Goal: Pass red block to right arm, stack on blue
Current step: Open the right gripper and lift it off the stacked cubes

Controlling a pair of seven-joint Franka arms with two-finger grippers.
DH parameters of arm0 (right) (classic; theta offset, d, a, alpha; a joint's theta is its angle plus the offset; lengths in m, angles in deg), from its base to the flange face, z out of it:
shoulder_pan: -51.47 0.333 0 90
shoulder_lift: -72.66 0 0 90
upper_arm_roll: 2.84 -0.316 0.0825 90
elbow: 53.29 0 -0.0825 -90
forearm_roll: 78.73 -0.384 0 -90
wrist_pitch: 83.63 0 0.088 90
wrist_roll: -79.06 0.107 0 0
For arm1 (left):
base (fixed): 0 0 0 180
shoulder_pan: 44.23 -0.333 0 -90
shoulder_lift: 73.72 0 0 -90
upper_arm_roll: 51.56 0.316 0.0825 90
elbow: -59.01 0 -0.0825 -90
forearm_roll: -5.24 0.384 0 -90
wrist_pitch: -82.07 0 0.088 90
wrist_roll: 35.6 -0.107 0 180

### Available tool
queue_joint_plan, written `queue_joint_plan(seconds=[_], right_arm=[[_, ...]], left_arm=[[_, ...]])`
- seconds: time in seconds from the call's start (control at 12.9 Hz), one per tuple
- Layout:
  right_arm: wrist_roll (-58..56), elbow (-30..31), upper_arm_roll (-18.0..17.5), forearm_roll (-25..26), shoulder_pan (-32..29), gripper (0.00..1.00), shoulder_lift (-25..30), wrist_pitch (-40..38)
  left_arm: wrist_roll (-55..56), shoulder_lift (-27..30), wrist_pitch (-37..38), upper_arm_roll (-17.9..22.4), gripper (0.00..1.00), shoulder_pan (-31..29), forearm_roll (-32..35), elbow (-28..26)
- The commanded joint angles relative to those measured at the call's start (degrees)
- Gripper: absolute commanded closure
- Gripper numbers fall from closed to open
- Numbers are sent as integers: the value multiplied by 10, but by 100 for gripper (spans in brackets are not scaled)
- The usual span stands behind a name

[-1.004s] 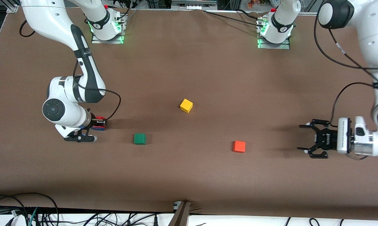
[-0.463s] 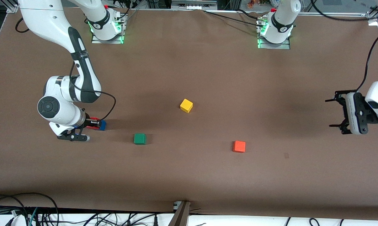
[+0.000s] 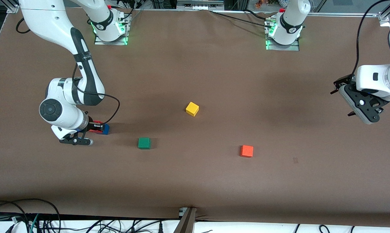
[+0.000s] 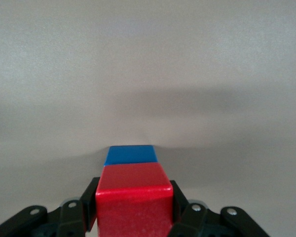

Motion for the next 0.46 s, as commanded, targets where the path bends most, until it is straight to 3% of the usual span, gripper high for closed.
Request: queue_joint_plan(seconds=[0.0, 0.23, 0.31, 0.39], right_arm=[[3, 32, 0, 11, 5, 100, 21, 19], [4, 33, 0, 11, 7, 98, 23, 20], [8, 32, 0, 10, 7, 58, 23, 19], [10, 27, 1, 9, 6, 1, 24, 16]], left_arm=[[64, 40, -12, 20, 0, 22, 36, -26], [76, 60, -21, 19, 0, 11, 29, -24], [93, 64, -22, 19, 0, -2, 29, -25], [98, 67, -19, 17, 0, -6, 29, -27]])
